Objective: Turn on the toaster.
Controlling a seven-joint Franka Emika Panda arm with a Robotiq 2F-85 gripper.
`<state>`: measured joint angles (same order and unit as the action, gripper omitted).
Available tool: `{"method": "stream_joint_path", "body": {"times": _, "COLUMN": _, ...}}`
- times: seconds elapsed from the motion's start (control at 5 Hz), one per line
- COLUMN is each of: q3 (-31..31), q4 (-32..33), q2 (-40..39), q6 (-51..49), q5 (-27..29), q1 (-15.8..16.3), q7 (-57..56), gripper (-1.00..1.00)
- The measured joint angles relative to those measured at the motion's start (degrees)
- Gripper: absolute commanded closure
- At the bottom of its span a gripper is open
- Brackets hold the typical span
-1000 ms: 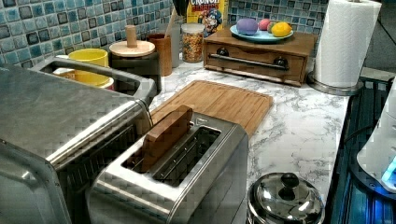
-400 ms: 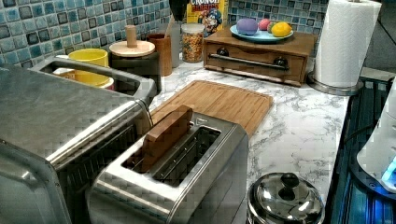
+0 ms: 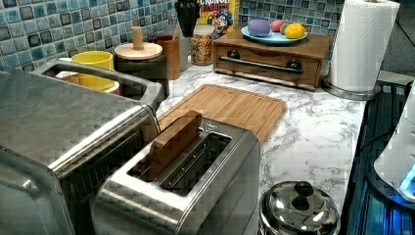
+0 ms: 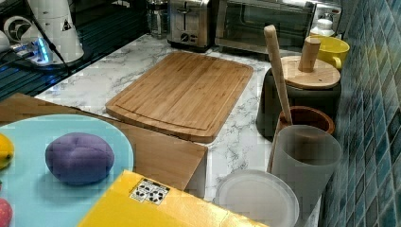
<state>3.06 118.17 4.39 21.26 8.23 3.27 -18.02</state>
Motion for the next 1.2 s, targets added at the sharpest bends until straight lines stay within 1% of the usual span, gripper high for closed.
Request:
{"method": "stream_joint_path", "body": {"times": 0.2, "q3": 1.9, "q4": 4.6, "q2": 3.9, "q6": 2.4, "q5": 0.4, "q1": 1.1, "q7": -1.9, "gripper": 1.00}}
{"method": "stream_joint_path", "body": {"times": 0.4, "q3": 3.8, "q4": 8.8, "q2": 8.7, "q6": 1.9, "q5": 0.5, "q1": 2.1, "q7": -2.2, "gripper": 1.00}}
{"method": "stream_joint_path", "body": {"times": 0.6, "q3": 5.1, "q4": 11.6, "q2": 13.0, "q6": 1.9, "q5": 0.7, "q1": 3.7, "q7": -2.5, "gripper": 1.00}}
{"method": "stream_joint_path", "body": {"times": 0.8, "q3": 6.5, "q4": 13.1, "q2": 15.8, "q6": 1.9, "q5": 2.1, "q1": 4.8, "q7": -3.6, "gripper": 1.00}}
{"method": "stream_joint_path", "body": {"times": 1.0, "q3": 7.0, "q4": 13.4, "q2": 15.5, "q6": 1.9, "q5": 2.3, "q1": 7.2, "q7": -3.9, "gripper": 1.00}}
{"method": "stream_joint_path", "body": {"times": 1.2, "q3": 7.0, "q4": 13.8, "q2": 13.0, "q6": 1.8, "q5": 2.7, "q1": 10.0, "q7": -4.0, "gripper": 1.00}}
